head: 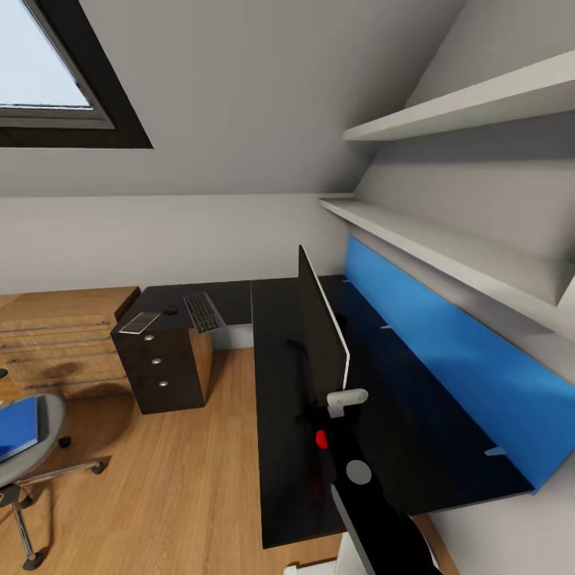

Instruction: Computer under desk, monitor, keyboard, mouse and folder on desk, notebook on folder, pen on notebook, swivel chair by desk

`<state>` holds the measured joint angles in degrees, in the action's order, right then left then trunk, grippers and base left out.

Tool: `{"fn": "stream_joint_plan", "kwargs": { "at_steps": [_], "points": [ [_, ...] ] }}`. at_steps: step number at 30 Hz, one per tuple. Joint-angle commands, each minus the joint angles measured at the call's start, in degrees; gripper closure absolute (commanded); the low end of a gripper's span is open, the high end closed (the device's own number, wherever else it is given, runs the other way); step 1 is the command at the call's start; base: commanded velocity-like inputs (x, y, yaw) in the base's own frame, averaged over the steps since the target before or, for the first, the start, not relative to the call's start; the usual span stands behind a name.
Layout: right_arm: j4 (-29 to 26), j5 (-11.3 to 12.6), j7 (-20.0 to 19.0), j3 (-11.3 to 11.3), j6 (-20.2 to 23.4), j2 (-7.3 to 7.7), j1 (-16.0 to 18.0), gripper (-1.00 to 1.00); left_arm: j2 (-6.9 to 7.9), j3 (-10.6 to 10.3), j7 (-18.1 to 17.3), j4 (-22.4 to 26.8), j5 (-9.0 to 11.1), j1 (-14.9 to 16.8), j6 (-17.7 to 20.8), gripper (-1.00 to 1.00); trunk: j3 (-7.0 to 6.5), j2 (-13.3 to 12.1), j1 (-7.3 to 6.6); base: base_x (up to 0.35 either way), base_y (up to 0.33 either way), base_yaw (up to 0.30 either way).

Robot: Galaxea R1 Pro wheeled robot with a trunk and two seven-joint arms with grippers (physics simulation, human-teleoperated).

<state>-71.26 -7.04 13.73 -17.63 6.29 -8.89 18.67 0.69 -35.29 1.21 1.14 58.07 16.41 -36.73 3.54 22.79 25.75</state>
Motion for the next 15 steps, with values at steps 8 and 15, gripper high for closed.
{"fn": "stream_joint_plan", "kwargs": {
  "at_steps": [8, 15],
  "points": [
    [-0.1, -0.5, 0.2, -0.3, -0.7, 0.08, 0.1, -1.0, 0.01, -0.5, 0.1, 0.0, 0.4, 0.0, -0.1, -1.0, 0.13, 0.1, 0.04, 0.0, 0.0, 0.0],
    [-0.1, -0.5, 0.2, -0.3, -1.1, 0.1, 0.1, -1.0, 0.08, -0.5, 0.1, 0.0, 0.4, 0.0, -0.1, -1.0, 0.13, 0.1, 0.04, -0.086, 0.076, 0.0]
  ]
}}
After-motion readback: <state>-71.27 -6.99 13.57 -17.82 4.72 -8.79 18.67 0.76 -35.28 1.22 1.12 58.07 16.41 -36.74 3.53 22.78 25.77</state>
